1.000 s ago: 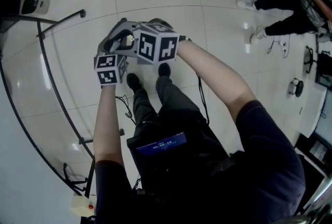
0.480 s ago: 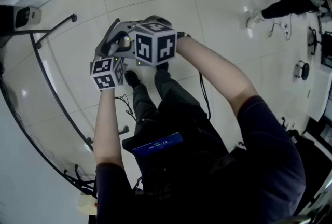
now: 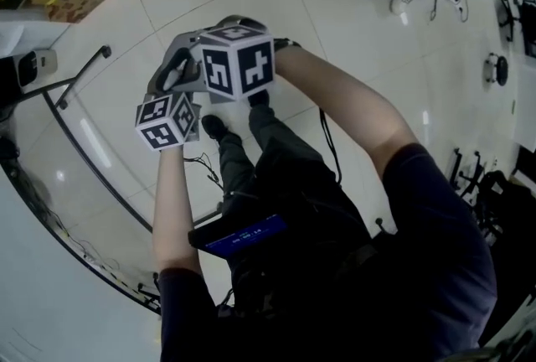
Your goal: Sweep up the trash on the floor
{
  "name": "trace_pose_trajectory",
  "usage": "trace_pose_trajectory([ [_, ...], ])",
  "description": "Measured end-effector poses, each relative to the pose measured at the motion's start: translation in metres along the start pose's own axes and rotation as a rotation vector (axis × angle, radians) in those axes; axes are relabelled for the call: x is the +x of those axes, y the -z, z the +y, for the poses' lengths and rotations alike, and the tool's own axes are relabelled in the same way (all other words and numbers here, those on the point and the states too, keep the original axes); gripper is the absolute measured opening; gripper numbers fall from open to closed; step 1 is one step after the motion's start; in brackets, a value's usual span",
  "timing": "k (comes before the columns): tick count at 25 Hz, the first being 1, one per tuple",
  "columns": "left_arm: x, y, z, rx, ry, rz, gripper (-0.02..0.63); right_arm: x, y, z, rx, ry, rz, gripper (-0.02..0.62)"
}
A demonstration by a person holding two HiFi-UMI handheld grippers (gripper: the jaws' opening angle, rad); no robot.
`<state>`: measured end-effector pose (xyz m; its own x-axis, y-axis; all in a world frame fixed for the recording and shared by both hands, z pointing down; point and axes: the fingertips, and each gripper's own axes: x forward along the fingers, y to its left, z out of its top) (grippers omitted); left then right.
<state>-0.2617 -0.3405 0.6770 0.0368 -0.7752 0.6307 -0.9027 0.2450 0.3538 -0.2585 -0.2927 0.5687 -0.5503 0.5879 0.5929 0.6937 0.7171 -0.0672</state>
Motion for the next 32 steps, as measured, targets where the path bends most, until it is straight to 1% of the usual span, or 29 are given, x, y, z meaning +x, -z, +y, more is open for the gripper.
trace_pose_trajectory([
  [7,0.020,-0.011,-0.039,-0.002,0.046,0.026,0.135,-0.039,0.016,-0.004,0.017,0.026,-0.016,0.117],
  [15,0.018,-0.018,-0.060,-0.059,0.058,-0.009,0.135,-0.057,0.012,0.002,0.001,0.010,-0.032,0.118],
  [19,0.014,-0.020,-0.064,-0.056,0.089,-0.017,0.135,-0.058,0.005,0.004,-0.004,0.025,-0.042,0.118],
  [23,0.006,-0.020,-0.060,-0.029,0.110,-0.012,0.135,-0.049,-0.005,0.006,0.000,0.043,-0.059,0.118],
  [26,-0.003,-0.023,-0.060,-0.015,0.132,-0.027,0.135,-0.047,-0.016,0.008,-0.008,0.073,-0.068,0.117],
  [30,-0.017,-0.035,-0.057,0.077,0.158,-0.054,0.117,-0.043,-0.035,0.002,0.026,0.130,-0.100,0.118],
  [32,-0.026,-0.043,-0.057,0.124,0.177,-0.082,0.106,-0.043,-0.046,0.001,0.040,0.153,-0.120,0.118],
])
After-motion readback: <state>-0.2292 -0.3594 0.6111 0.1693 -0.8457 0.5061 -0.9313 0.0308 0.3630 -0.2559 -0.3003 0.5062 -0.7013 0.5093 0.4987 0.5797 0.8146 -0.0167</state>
